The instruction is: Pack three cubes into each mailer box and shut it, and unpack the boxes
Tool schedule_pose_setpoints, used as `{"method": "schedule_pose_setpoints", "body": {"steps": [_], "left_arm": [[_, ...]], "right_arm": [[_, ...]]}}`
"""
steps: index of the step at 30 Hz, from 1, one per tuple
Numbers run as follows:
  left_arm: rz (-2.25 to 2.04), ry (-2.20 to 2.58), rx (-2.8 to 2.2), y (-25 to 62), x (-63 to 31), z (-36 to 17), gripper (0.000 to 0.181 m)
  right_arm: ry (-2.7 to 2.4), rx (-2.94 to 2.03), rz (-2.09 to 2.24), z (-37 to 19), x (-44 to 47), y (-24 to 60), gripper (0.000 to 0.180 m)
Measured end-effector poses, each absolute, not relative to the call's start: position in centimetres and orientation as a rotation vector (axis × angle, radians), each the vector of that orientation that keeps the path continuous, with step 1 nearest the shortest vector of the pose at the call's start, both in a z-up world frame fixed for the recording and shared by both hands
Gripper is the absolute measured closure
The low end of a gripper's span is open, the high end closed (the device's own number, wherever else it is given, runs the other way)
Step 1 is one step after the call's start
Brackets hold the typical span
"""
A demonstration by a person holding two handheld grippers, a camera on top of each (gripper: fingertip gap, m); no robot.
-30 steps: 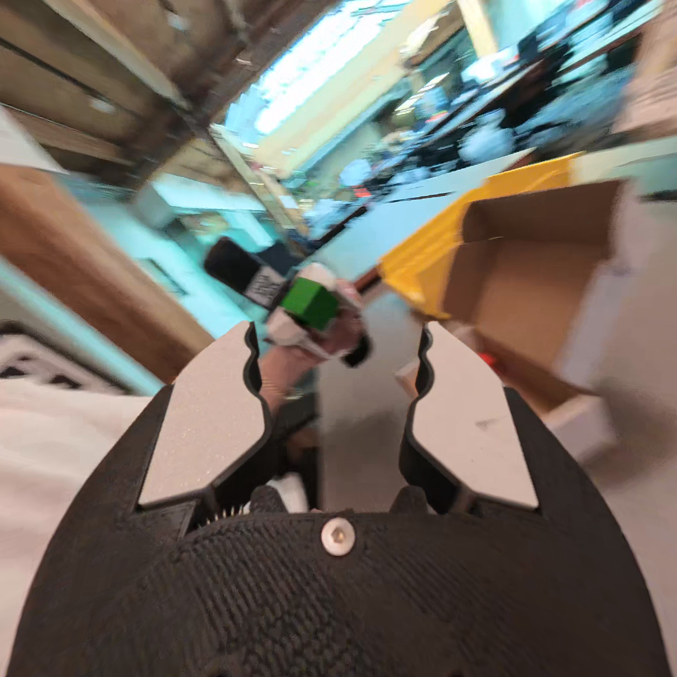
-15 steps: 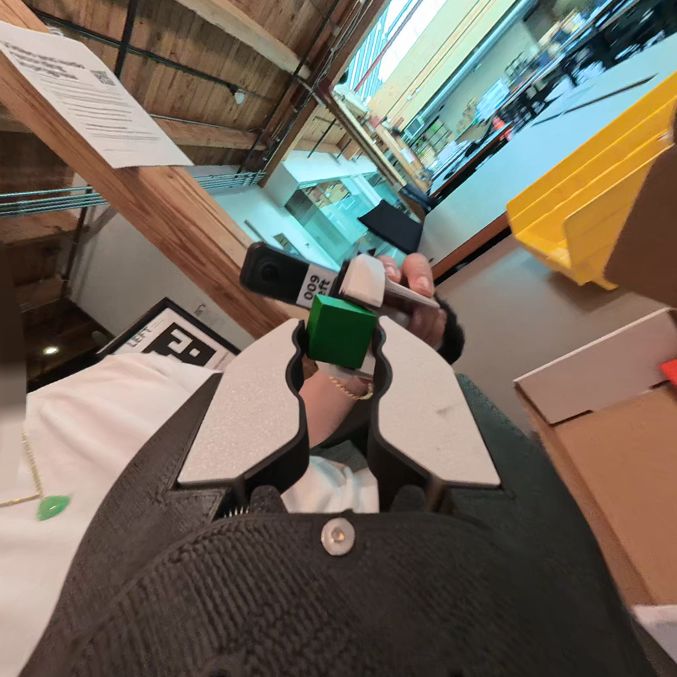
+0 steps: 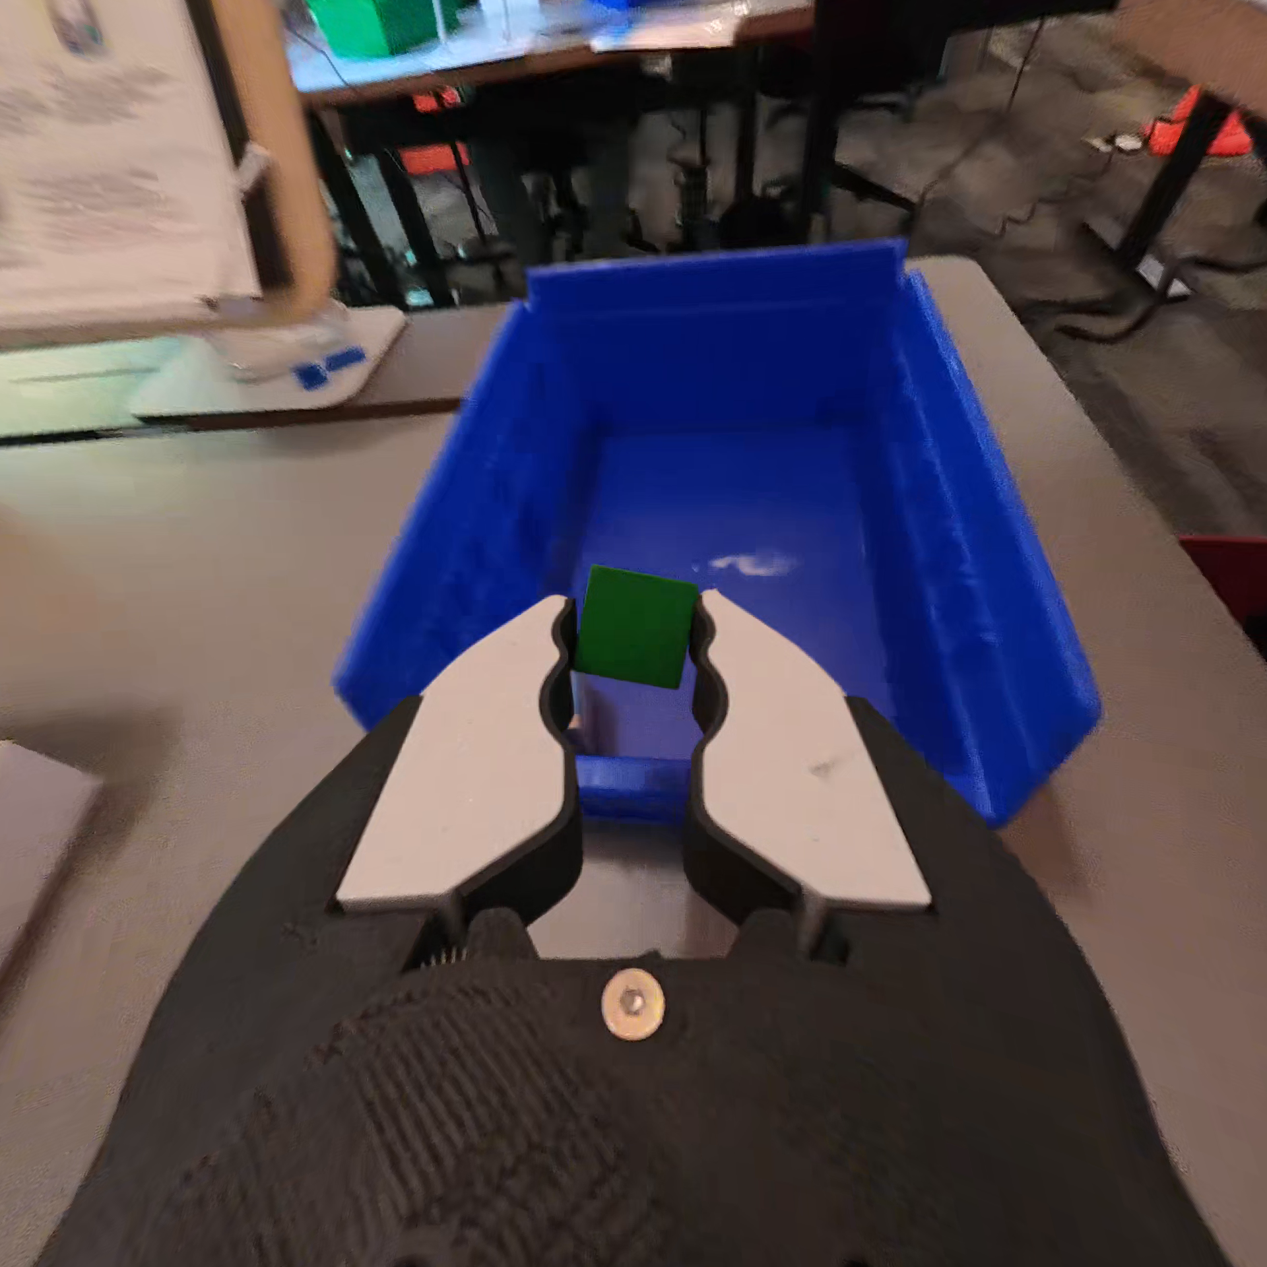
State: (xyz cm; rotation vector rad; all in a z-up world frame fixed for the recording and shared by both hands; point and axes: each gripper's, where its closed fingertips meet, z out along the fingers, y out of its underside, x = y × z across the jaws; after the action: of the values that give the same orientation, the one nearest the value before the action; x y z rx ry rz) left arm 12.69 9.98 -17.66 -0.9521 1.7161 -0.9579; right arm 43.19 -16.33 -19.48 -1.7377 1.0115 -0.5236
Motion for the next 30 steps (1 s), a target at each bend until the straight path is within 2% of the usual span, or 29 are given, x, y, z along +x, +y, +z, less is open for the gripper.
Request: {"method": "schedule_pose_setpoints", "body": {"steps": [10,20,23,26,29,30], "left_arm": [[-1.01,1.722,-1.081,10.1,14.0,-19.1,0.15],[-0.947,1.737,-1.237,11.5,14.1,-21.0,0.15],[-0.901,1.663,-1.444,13.7,13.9,-21.1,0.148],[-0.85,1.604,-1.684,15.7,13.6,-21.2,0.137],[-0.811,1.666,-1.893,15.7,13.7,-21.9,0.118],[-0.805,1.672,-1.96,15.5,14.1,-22.1,0.117]], "right_arm": [[0.849,-2.043,-0.703,-25.0,43.4,-15.3,0.148],[0.711,-2.135,-0.709,-26.3,42.1,-13.1,0.148],[0.723,-2.106,-0.702,-26.0,42.1,-13.4,0.128],[0.759,-2.086,-0.671,-25.2,41.9,-13.9,0.11],[0.779,-2.036,-0.685,-23.7,41.8,-14.5,0.101],[0.778,-2.02,-0.697,-23.2,41.8,-14.6,0.1]]}}
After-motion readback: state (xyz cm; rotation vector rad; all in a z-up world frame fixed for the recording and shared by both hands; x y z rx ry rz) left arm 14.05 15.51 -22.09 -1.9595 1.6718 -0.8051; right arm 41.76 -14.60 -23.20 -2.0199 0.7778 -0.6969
